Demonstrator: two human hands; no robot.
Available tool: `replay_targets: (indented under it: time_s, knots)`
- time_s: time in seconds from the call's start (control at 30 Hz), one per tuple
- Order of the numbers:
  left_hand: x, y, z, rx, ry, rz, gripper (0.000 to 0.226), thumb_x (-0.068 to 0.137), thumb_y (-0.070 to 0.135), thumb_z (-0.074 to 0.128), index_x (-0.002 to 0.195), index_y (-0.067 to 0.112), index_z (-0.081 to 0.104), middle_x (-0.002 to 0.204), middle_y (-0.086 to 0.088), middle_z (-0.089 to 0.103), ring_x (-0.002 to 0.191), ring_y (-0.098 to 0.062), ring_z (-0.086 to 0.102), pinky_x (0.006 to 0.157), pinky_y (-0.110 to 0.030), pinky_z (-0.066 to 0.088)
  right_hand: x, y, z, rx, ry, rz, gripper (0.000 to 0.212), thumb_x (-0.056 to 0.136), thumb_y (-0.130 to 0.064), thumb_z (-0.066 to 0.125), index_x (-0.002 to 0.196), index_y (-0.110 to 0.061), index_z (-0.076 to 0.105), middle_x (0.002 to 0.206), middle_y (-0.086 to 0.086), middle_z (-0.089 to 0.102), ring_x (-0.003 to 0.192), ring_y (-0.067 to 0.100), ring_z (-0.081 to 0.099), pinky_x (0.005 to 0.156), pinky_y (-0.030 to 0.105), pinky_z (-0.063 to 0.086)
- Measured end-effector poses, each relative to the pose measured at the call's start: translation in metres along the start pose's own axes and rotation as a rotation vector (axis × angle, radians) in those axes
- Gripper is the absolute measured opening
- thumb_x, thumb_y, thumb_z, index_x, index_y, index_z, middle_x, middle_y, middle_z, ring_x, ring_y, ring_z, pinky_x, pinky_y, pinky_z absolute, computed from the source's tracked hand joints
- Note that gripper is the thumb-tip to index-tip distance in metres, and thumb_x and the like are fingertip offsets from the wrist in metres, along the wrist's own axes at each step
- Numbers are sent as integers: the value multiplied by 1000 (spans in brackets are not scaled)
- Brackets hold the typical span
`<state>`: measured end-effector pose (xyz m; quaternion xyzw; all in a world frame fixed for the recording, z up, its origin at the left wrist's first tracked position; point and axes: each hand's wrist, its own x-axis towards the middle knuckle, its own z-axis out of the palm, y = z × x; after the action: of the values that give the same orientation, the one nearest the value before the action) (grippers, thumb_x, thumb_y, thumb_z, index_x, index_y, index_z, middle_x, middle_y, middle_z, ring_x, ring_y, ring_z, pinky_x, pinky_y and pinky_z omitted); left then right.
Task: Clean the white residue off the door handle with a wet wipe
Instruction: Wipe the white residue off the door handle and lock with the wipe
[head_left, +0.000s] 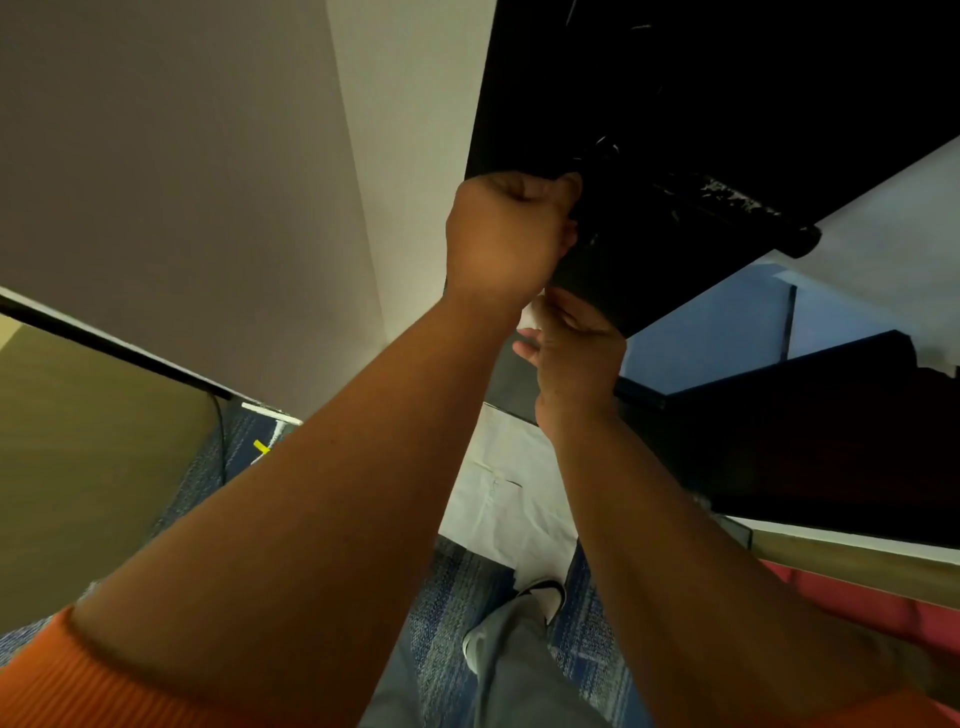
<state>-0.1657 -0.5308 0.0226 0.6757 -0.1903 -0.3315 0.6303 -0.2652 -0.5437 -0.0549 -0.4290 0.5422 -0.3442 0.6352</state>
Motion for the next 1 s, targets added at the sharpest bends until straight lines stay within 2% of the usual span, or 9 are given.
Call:
replay_targets:
  time_s: [0.13,0.27,0.43,0.5,0.6,0.73,0.8,0.87,1.0]
  knots:
    - [1,0,-4,-141,-81,-50,18,100,20,64,88,12,75,89,-13,78,83,-26,77,76,-29,63,7,-1,4,-64,-36,-14,21,91,-9,72,112,-9,73,109,5,76,93,22,74,66,29,63]
    - [1,-29,-30,-57,-45,-83,18,99,21,61,91,15,77,96,-11,77,91,-29,74,82,-35,61,14,7,9,-81,-104,26,29,92,-5,70,121,-7,69,114,7,73,95,20,73,71,31,63]
    - [-1,-91,-71,289,-74,-180,30,96,21,70,126,22,71,109,12,68,94,-3,65,74,-8,44,23,37,20,-254,-231,28,25,90,-1,68,112,-12,72,106,5,76,94,18,75,82,34,63]
    - [-1,-111,-83,336,-77,-219,28,92,24,75,120,26,71,100,14,68,85,-2,65,71,-12,47,24,51,30,-344,-272,56,21,89,-2,70,105,-15,72,102,4,76,90,19,76,82,36,63]
    - [2,-140,-102,460,-20,-249,9,88,28,76,95,23,75,88,5,73,81,-17,70,78,-35,60,18,68,41,-490,-339,156,21,87,-5,72,102,-19,70,99,3,75,83,18,76,73,32,64]
    - [3,-178,-126,602,21,-367,12,87,30,73,76,26,71,79,2,74,79,-20,72,76,-38,60,17,98,49,-597,-366,232,24,89,-6,69,112,-13,70,94,7,74,73,16,73,59,24,59]
    - [1,-196,-135,645,15,-434,9,85,30,74,78,25,72,81,3,76,81,-20,74,81,-40,62,18,115,53,-609,-365,269,21,90,-4,68,110,-10,70,90,8,74,68,16,70,54,23,57]
    - [1,-212,-142,657,23,-495,3,82,30,75,82,28,73,90,4,78,86,-20,75,85,-41,62,20,132,55,-643,-362,291,16,90,-4,68,104,-10,71,87,10,74,67,17,69,62,30,63]
    - [-4,-226,-150,717,-19,-576,22,88,31,74,110,31,72,122,5,70,107,-21,68,98,-37,56,35,172,54,-821,-343,250,12,82,-16,73,76,-25,68,84,6,76,78,26,75,77,47,63]
